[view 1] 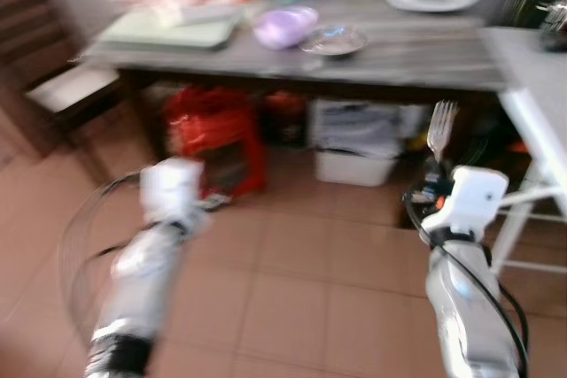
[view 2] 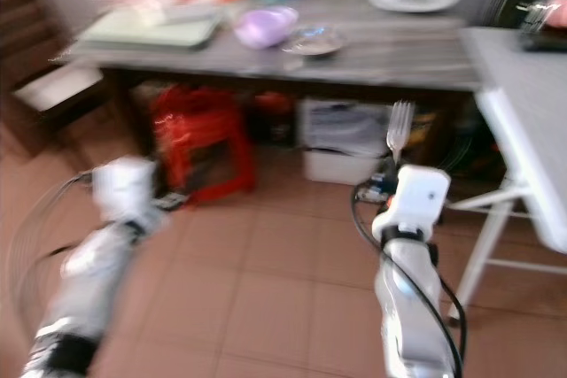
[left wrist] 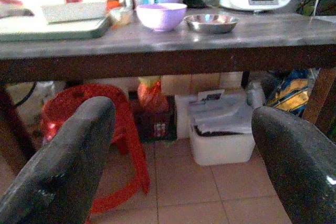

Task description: Setting the table

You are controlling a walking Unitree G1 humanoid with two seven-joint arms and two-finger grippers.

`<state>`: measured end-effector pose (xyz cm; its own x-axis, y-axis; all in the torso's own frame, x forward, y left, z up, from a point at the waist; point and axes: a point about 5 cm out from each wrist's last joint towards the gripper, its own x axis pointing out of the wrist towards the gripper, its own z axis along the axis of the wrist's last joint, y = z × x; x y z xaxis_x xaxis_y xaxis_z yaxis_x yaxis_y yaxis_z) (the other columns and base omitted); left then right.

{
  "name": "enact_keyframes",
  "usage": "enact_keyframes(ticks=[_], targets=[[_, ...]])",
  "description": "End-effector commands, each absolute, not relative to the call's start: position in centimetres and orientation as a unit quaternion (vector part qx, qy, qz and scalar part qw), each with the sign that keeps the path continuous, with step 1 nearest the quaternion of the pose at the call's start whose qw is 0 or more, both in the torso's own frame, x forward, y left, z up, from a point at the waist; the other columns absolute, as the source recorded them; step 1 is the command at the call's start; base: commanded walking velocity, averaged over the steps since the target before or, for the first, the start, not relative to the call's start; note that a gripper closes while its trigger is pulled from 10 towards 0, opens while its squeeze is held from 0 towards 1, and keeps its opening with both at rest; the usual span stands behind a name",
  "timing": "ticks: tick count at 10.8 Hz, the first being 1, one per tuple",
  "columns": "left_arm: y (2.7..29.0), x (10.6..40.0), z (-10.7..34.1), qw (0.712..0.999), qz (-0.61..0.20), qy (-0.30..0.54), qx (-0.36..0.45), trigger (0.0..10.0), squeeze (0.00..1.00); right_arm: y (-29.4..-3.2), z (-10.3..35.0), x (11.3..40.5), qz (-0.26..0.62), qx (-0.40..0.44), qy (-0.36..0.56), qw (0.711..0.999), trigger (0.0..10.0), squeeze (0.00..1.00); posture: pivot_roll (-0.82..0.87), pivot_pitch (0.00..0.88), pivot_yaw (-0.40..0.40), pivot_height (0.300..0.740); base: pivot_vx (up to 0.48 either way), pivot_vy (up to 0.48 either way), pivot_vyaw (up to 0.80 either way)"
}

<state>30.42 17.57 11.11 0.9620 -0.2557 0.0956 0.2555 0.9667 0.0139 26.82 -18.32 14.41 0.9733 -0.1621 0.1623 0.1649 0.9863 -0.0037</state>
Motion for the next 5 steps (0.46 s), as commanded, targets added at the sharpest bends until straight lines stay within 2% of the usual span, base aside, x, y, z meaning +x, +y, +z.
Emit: enact_keyframes(ticks=[1, 2, 5], targets=[[17.1, 30.1, 11.9, 0.987, -0.149, -0.057, -0.003, 10.0, 0.00, -18.8, 14.6, 26.2, -0.078, -0.019, -0.082, 0.993, 10.0, 0.00, 0.04, 0.039, 0.006, 0.740, 0.382, 0.000, 0.00], [17.9, 28.5, 12.0, 0.980, -0.191, -0.047, 0.029, 10.0, 0.00, -19.0, 13.8, 25.4, -0.071, -0.026, -0.067, 0.995, 10.0, 0.00, 0.05, 0.044, 0.001, 0.740, 0.382, 0.000, 0.00], [18.0, 25.9, 12.8, 0.969, -0.240, -0.036, 0.050, 10.0, 0.00, -19.1, 14.4, 25.1, -0.073, -0.027, -0.073, 0.994, 10.0, 0.00, 0.06, 0.065, -0.009, 0.740, 0.374, 0.000, 0.00]])
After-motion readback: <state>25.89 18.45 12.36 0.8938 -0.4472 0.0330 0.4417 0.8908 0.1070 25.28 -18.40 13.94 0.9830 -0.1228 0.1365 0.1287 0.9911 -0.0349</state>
